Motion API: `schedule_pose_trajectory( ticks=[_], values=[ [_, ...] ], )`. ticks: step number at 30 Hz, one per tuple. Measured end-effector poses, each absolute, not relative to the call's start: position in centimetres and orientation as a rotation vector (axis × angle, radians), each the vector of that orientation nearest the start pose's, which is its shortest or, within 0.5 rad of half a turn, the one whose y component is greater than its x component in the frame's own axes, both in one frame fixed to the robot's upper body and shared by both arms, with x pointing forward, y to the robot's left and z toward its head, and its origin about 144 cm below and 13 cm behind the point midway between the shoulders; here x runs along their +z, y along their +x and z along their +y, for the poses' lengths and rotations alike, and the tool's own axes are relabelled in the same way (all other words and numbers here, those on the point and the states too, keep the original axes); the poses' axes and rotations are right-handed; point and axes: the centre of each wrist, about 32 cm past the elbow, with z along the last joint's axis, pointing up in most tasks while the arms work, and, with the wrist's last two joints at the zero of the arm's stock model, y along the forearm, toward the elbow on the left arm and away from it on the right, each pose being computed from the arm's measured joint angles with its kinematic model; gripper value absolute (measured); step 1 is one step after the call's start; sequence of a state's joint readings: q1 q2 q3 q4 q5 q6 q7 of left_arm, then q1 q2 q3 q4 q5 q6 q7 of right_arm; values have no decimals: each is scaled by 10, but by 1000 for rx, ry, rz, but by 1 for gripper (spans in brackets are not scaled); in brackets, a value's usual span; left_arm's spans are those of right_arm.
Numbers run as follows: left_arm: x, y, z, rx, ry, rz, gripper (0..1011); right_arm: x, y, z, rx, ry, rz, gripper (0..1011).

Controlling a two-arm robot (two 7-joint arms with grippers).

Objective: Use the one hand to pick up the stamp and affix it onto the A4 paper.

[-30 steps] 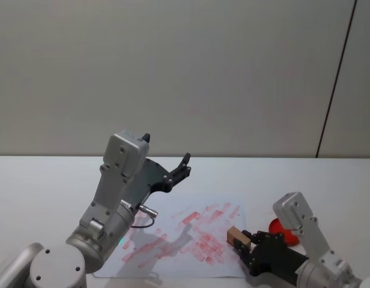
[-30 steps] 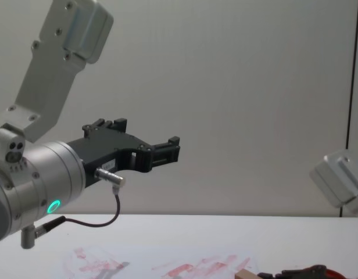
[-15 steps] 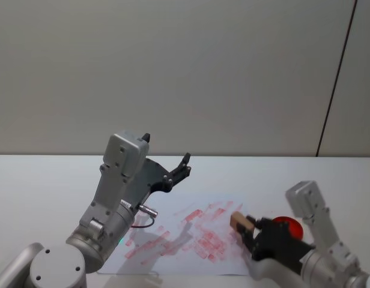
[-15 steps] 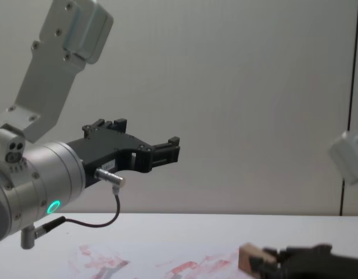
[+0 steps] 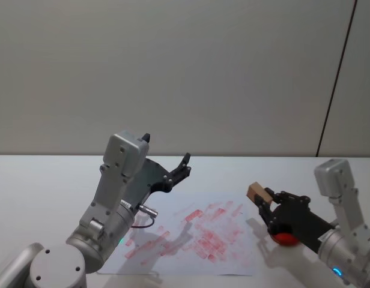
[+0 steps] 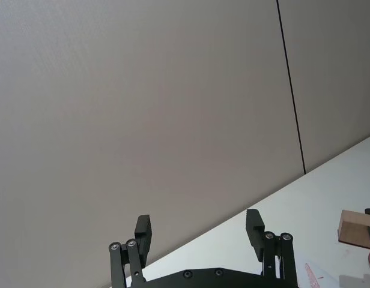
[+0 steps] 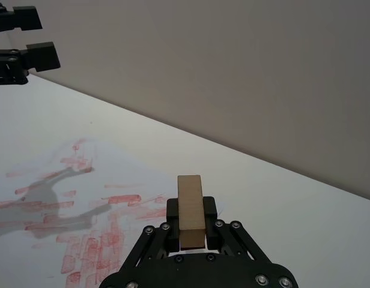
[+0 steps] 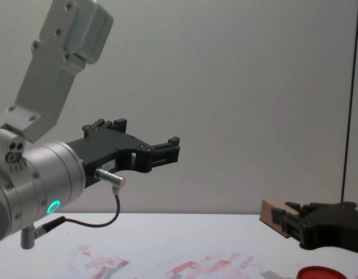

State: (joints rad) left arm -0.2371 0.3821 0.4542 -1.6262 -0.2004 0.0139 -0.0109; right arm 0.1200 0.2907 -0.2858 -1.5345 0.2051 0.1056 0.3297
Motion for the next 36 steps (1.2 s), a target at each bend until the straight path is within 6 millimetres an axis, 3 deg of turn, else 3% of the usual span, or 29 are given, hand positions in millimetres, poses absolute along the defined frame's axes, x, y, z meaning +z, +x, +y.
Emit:
schedule_pose_trajectory(
  ticks=[30, 36],
  values=[
    [1204, 492, 198, 1124, 61, -268, 1002, 1132, 474, -262, -1028, -308, 60, 216],
    [1204, 492, 198, 1124, 61, -268, 1003, 1129, 473, -264, -1036, -324, 69, 321]
  ],
)
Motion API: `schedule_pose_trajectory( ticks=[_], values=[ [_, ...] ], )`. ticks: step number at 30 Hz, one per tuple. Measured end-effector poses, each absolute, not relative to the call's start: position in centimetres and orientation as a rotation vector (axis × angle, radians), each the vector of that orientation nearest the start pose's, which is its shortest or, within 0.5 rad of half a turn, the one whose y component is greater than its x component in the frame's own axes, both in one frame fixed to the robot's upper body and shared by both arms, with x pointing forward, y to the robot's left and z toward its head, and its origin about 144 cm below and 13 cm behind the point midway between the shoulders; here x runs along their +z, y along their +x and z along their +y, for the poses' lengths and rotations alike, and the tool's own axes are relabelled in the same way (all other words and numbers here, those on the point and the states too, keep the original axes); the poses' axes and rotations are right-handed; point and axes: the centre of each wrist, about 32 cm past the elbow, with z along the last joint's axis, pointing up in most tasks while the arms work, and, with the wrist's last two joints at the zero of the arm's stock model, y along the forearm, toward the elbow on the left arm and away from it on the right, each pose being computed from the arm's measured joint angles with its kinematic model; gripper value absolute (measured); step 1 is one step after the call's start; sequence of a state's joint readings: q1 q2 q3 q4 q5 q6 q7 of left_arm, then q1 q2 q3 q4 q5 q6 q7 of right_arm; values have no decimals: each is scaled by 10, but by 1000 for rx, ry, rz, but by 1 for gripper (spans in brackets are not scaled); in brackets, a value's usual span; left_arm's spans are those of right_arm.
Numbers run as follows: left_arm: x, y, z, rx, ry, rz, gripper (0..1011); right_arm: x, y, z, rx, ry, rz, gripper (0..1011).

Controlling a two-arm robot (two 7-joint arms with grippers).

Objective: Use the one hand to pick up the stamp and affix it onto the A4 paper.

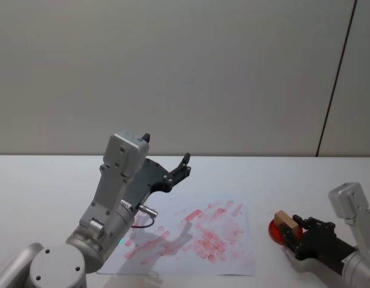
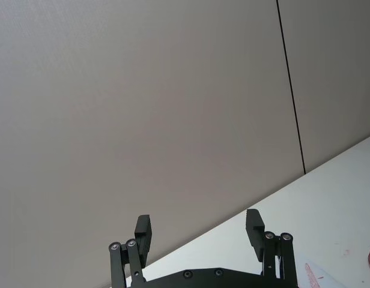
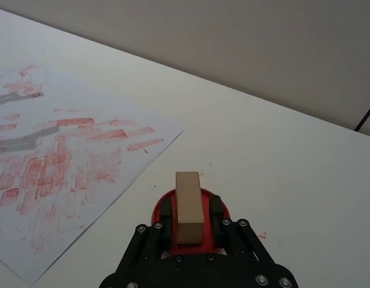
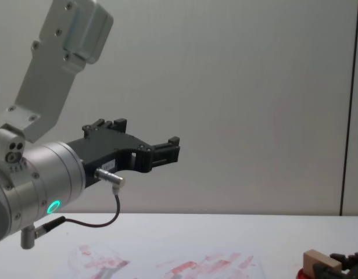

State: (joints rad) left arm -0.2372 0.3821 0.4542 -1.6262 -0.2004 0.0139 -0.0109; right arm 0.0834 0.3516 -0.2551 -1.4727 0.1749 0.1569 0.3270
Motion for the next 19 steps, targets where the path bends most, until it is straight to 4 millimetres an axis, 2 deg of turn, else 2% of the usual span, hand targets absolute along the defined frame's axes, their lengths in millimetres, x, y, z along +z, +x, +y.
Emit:
schedule_pose_trajectory(
  ticks=[2, 4, 5, 8, 9, 11, 12, 19],
  values=[
    [1204, 492, 198, 1124, 61, -268, 1002, 1128, 473, -264, -1039, -326, 71, 403],
    [1204, 492, 198, 1124, 61, -268, 1002, 1128, 473, -264, -1041, -327, 71, 436],
    [1204, 492, 198, 1124, 61, -268, 1002, 1128, 473, -264, -1042, -326, 72, 493],
    [1204, 492, 198, 1124, 61, -268, 1002, 1128, 473, -264, -1046, -319, 76, 560],
    [1204, 492, 198, 1124, 61, -268, 1002, 1129, 473, -263, -1047, -312, 77, 620],
    [1204, 492, 198, 1124, 61, -268, 1002, 1131, 473, -262, -1050, -301, 77, 659],
    [1204, 492, 198, 1124, 61, -268, 1002, 1132, 473, -261, -1052, -287, 77, 719],
    [1204, 492, 198, 1124, 61, -268, 1003, 1144, 470, -254, -1064, -206, 62, 900]
  ],
)
